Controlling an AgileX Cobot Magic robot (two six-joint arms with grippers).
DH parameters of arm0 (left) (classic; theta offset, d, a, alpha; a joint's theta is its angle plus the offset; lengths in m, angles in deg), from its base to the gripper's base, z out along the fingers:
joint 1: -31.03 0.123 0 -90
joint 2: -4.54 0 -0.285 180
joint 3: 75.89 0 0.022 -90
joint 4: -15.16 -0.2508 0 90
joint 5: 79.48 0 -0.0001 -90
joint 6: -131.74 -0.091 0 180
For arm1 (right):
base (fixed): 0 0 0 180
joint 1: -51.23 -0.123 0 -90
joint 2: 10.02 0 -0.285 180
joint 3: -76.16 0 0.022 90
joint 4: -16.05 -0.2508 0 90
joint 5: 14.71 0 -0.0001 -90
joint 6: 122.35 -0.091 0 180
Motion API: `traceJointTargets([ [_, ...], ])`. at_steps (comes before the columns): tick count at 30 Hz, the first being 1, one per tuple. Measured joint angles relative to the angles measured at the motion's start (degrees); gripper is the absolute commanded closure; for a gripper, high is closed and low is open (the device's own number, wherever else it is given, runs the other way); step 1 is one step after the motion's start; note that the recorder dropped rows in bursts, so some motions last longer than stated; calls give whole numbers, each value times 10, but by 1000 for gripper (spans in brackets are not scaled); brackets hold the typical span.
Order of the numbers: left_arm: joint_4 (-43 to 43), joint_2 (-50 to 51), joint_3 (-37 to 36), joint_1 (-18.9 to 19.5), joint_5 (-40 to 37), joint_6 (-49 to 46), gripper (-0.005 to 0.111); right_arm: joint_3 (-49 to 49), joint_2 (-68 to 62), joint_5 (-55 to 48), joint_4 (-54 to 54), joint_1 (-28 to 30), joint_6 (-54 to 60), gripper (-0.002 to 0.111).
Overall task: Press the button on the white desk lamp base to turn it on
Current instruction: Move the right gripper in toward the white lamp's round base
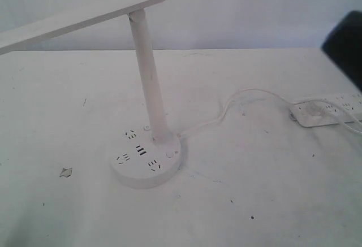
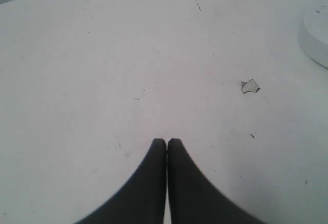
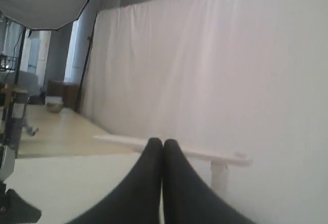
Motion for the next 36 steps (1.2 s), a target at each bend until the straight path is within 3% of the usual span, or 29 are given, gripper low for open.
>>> traceJointTargets([
  [6, 0, 0, 0, 0, 0, 0, 107, -12, -143, 39, 32, -4, -28, 108],
  [10, 0, 0, 0, 0, 0, 0, 107, -12, -224, 33, 44, -43, -22, 105],
  [14, 0, 0, 0, 0, 0, 0, 107, -14, -304, -27, 54, -140, 29, 98],
  [18, 0, 0, 0, 0, 0, 0, 107, -21, -373, -100, 55, -246, 111, 97],
  [22, 0, 0, 0, 0, 0, 0, 107, -38, -441, -170, 45, -330, 271, 97],
  [28, 0, 0, 0, 0, 0, 0, 107, -70, -515, -197, -135, -376, 409, 97],
  [33, 0, 0, 0, 0, 0, 0, 107, -86, -557, -197, -382, -380, 413, 97],
  [36, 0, 0, 0, 0, 0, 0, 107, -86, -581, -198, -458, -380, 403, 100],
])
